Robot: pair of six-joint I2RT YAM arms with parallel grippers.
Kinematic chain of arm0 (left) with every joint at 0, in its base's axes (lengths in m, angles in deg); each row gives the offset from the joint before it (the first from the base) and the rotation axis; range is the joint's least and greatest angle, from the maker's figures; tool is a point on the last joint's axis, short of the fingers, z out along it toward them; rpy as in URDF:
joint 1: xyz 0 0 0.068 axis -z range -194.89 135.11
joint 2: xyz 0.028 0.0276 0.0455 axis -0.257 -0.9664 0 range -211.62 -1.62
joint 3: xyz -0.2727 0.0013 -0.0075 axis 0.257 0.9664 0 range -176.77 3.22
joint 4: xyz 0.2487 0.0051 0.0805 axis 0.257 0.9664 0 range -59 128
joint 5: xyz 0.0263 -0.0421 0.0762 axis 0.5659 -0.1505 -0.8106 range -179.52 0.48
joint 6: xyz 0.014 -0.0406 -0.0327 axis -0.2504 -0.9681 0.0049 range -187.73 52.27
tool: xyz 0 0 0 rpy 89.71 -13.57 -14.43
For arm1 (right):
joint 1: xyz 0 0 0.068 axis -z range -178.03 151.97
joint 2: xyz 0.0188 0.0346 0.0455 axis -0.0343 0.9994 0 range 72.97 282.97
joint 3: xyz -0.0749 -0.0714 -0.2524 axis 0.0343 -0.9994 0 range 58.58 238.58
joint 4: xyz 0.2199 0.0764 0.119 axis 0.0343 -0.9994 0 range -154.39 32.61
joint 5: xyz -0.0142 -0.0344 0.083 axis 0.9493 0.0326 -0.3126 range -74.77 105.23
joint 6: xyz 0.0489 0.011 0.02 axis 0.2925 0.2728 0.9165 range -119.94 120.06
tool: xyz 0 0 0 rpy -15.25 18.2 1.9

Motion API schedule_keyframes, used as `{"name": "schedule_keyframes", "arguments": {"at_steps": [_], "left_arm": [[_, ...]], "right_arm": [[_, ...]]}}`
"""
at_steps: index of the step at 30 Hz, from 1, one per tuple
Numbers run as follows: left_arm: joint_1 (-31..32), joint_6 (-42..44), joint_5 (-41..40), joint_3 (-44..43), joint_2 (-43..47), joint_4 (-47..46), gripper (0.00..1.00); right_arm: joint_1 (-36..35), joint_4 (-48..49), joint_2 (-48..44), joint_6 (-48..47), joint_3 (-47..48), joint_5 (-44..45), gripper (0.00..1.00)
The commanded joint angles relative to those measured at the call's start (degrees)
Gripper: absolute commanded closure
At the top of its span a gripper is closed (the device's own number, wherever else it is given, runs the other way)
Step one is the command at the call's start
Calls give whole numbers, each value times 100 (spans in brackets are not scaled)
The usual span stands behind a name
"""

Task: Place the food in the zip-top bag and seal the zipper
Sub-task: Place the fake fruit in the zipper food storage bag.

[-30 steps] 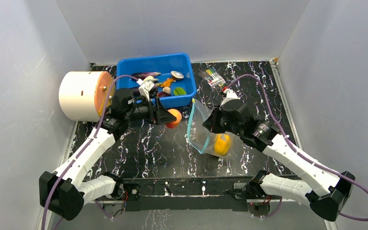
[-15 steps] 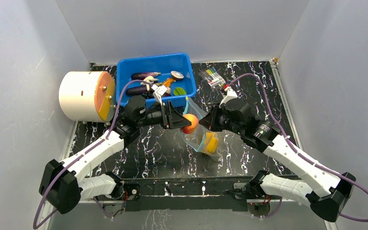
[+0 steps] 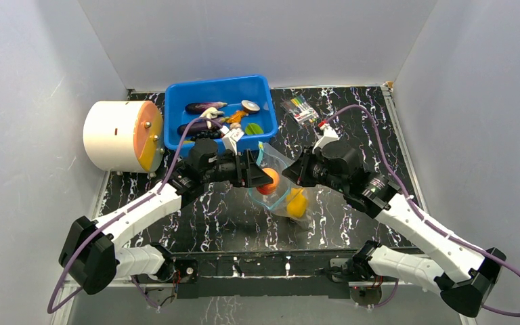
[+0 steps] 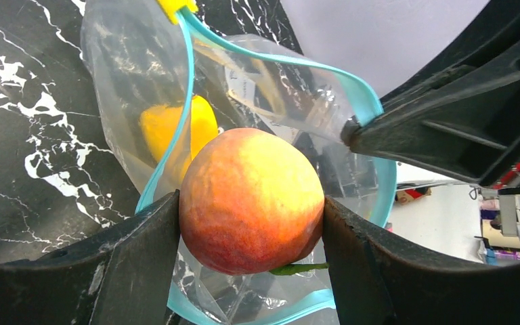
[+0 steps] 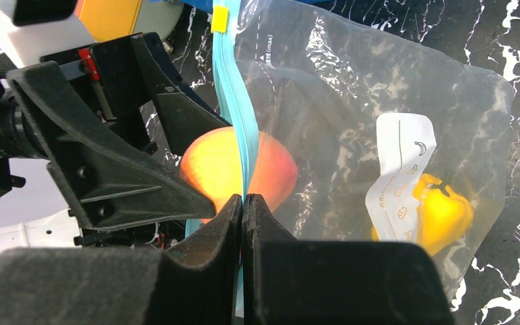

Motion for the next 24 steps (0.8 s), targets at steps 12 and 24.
{"name": "schedule_keyframes", "arguments": {"at_steps": [12,24], "left_arm": [[152,463,-418,-456,-67,547,39],[173,436,-731,-374,368,550,21]], "right_arm": [[-18,360,-197,3,39,-1,100],[-23,366,-239,19,36,5,100]]}}
